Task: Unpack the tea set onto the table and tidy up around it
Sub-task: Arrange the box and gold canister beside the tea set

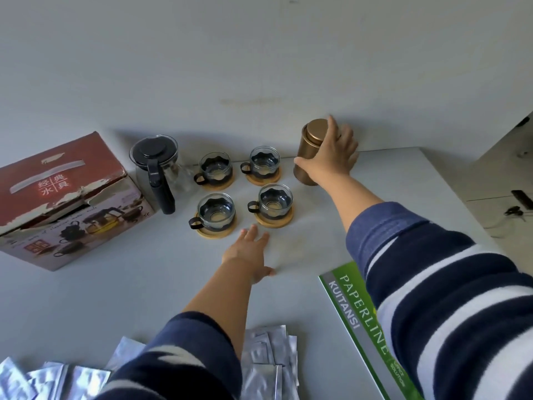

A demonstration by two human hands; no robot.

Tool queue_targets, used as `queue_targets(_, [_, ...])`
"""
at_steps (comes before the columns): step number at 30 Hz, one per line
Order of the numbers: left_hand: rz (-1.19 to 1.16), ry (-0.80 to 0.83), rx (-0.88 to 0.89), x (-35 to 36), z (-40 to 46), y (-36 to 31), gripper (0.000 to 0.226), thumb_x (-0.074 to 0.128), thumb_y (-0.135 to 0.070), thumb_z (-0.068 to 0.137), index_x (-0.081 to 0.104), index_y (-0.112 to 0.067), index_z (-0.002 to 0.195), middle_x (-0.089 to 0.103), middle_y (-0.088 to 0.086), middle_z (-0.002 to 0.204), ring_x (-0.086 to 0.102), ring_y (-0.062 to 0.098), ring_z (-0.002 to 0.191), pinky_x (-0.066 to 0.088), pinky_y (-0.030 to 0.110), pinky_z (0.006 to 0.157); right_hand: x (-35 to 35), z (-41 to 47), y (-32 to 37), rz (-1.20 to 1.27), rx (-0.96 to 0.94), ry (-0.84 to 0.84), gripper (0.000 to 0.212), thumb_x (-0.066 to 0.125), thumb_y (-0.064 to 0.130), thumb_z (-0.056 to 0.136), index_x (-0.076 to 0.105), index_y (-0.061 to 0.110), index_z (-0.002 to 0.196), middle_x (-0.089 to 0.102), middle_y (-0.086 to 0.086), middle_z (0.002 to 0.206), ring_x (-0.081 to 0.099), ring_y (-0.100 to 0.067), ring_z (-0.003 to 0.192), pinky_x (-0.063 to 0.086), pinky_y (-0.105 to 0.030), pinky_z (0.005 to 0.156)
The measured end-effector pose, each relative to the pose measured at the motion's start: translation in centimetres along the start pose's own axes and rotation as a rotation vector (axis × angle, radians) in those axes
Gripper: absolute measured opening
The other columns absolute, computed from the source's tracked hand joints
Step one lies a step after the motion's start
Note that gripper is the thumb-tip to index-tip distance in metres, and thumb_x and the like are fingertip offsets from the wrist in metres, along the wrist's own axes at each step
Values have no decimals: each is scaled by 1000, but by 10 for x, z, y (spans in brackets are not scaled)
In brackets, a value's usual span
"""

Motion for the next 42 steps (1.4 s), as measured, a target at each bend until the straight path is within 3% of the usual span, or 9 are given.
queue_targets(5, [-148, -313, -39, -50, -44, 61, 32, 44, -25, 97, 57, -32, 126, 57, -6, 133, 56, 21, 119, 48, 36, 95, 15, -63, 79, -76, -336, 105, 59, 65, 24, 82, 42, 28, 135, 33, -8, 141, 29, -31, 133, 32, -43, 107])
queue_targets(8, [-78, -537, -59, -77, -80, 113, 32, 43, -15, 95, 64, -28, 115, 61, -5, 121, 54, 22, 115, 48, 37, 89, 38, -101, 135, 18, -466, 245, 42, 61, 19, 87, 53, 23, 127, 43, -9, 132, 37, -29, 126, 39, -38, 100])
queue_targets(13, [65, -873, -262, -107, -146, 224, 42, 62, -17, 87, 55, -24, 128, 51, 4, 132, 43, 29, 124, 39, 43, 97, 81, -158, 226, 138, -564, 402, 40, 62, 10, 86, 57, 17, 125, 52, -9, 130, 51, -28, 120, 42, -35, 99])
queue_targets(19, [3, -771, -485, -99, -167, 342, 60, 63, -37, 86, 37, -38, 141, 35, -2, 147, 43, 30, 127, 44, 44, 93, 147, -186, 277, -94, -586, 479, 61, 53, 7, 91, 35, 30, 145, 29, -11, 152, 27, -31, 139, 38, -42, 102])
queue_targets(25, [-72, -784, -403, -112, -149, 386, 65, 56, -13, 92, 31, -38, 146, 27, -6, 155, 48, 26, 125, 49, 36, 75, 175, -196, 283, -61, -541, 292, 47, 52, 18, 95, 44, 33, 140, 49, -11, 122, 50, -31, 114, 52, -44, 84])
queue_targets(30, [-124, -784, -365, -131, -132, 403, 68, 47, 1, 90, 34, -35, 146, 25, -6, 158, 43, 26, 132, 49, 37, 81, 186, -197, 294, 20, -466, 247, 42, 53, 18, 96, 49, 28, 136, 48, -12, 120, 59, -30, 95, 51, -38, 77])
queue_targets(37, [-134, -794, -361, -136, -120, 421, 65, 46, 0, 92, 36, -36, 145, 26, -8, 158, 41, 26, 133, 49, 38, 85, 192, -200, 305, 29, -411, 237, 38, 53, 16, 95, 51, 27, 132, 47, -10, 118, 61, -29, 88, 53, -40, 74])
queue_targets(39, [-117, -773, -366, -135, -120, 419, 67, 47, 0, 91, 33, -35, 147, 23, -7, 160, 40, 27, 135, 46, 42, 95, 191, -202, 305, -1, -406, 255, 39, 52, 18, 96, 47, 29, 133, 46, -11, 119, 60, -29, 87, 52, -38, 73])
queue_targets(42, [-56, -713, -390, -135, -123, 416, 77, 49, -3, 91, 16, -38, 151, 8, -7, 162, 25, 33, 144, 25, 51, 115, 190, -204, 302, -49, -394, 366, 52, 50, 21, 97, 33, 39, 142, 42, -10, 127, 51, -23, 83, 46, -35, 68])
Point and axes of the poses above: each hand's wrist, its own z-axis towards the middle knuckle, its own x-axis out of the palm, y = z × x, the point moved 6 cm from there along z, towards the middle knuckle
